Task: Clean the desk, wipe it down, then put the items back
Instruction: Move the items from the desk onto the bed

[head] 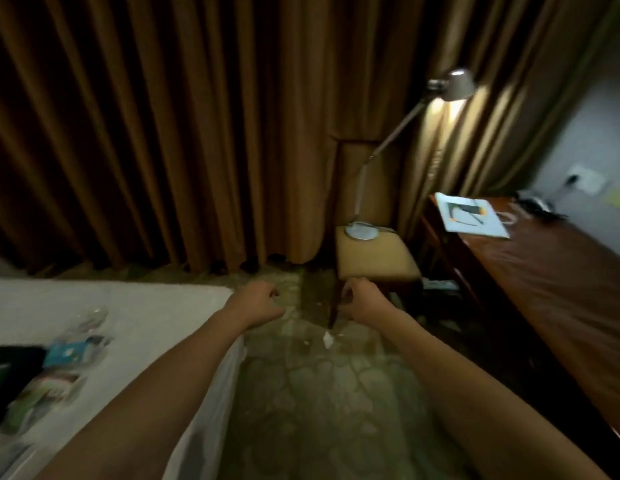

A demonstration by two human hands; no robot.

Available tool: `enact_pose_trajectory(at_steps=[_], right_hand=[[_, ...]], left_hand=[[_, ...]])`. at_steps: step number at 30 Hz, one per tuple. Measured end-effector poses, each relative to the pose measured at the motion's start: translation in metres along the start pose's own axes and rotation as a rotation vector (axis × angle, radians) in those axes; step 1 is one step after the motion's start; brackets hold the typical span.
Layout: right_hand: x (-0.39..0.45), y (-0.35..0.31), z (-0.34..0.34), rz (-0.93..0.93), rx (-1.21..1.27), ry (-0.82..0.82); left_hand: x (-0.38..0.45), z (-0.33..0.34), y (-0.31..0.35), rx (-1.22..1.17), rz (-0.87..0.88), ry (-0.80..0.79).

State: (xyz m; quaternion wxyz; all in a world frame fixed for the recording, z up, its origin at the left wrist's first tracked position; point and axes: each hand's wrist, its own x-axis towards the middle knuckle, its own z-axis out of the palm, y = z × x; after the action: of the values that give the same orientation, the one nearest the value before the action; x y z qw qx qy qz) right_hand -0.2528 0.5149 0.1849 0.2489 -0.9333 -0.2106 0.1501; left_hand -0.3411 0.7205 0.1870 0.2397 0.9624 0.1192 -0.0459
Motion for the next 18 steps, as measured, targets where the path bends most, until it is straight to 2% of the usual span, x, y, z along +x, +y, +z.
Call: enact_pose_trajectory(at_steps=[8,11,18], right_hand=[[0.009,0.126,-0.088,0.233,-0.024,0.15],[0.035,0.161,-0.122,0.273,-0.024,0.209],[0.129,0.232,-0.19,0.377,-0.027,0.304]], left_hand=[[0.131,0.044,0.144,0.124,0.273,-0.132],[0.19,0.061,0.182,0.139,0.341,-0.179],[0.346,0.067,0.251,0.088,0.468,-0.178]])
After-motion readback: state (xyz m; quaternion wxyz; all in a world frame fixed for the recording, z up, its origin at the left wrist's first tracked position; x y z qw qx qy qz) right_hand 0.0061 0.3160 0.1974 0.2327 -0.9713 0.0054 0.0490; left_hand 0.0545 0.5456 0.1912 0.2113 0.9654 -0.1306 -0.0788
